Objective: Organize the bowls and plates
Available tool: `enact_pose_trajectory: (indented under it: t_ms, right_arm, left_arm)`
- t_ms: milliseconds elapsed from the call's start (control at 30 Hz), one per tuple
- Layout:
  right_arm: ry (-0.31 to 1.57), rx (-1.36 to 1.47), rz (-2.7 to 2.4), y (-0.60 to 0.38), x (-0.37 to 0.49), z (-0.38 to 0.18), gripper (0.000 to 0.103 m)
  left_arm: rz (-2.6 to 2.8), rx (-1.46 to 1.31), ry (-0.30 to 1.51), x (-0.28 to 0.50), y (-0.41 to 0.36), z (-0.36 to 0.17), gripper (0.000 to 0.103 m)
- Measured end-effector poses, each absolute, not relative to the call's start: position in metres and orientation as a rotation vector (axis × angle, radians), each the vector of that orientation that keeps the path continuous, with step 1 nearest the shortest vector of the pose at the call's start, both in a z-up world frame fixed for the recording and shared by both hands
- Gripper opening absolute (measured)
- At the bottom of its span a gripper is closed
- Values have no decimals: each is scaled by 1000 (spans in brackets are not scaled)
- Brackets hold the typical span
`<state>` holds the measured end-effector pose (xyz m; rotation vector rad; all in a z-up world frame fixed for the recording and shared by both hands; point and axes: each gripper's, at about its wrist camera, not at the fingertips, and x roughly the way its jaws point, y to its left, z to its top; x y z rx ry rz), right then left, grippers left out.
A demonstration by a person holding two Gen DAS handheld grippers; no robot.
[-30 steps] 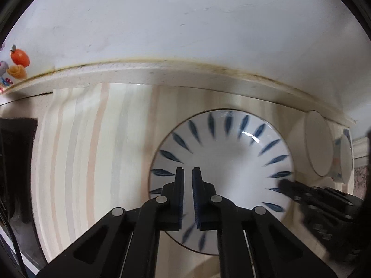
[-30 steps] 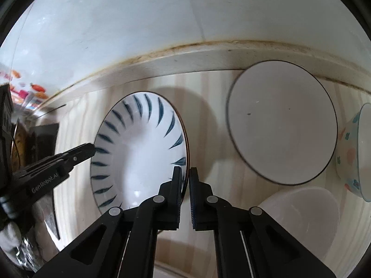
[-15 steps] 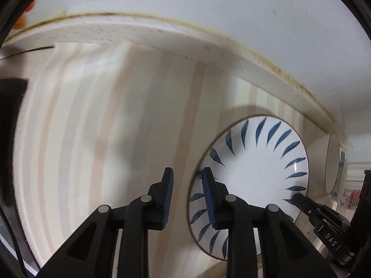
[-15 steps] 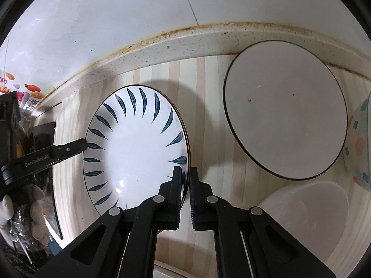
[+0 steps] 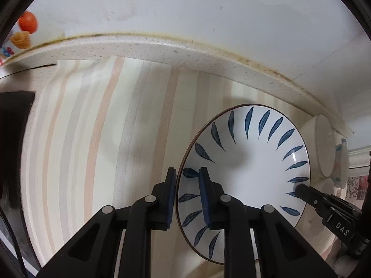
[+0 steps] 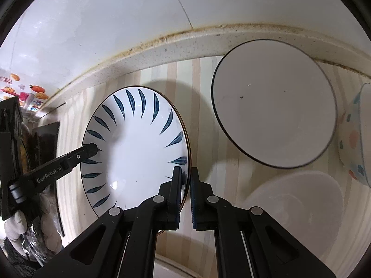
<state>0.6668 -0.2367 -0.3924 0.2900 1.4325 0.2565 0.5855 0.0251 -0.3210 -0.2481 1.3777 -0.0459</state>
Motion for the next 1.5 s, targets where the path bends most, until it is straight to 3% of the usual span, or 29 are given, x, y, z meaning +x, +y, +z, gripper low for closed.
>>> enact_pose_trajectory:
  t_ms: [433,667,900,1133,1500]
  right_arm:
    - [1388,303,349,-258,595,-330,8]
    - [1404,296,368,-273,535,-316,8]
    - [1449,288,372,-274,490,-341,8]
    - [1523,274,387,-270,466,-382,9]
    - [1534,238,394,-267,463,-397,9]
  left_arm:
    - [-44,-219,1290,510,12,-244,17]
    - [-60,-234,1298,466,-13,-254,17]
    - [-50,-226,1361,428,-23,-281,17]
    - [-19,-175,1432,411,-29,-316,17]
    - [14,-168,1455,402,-37,-336,17]
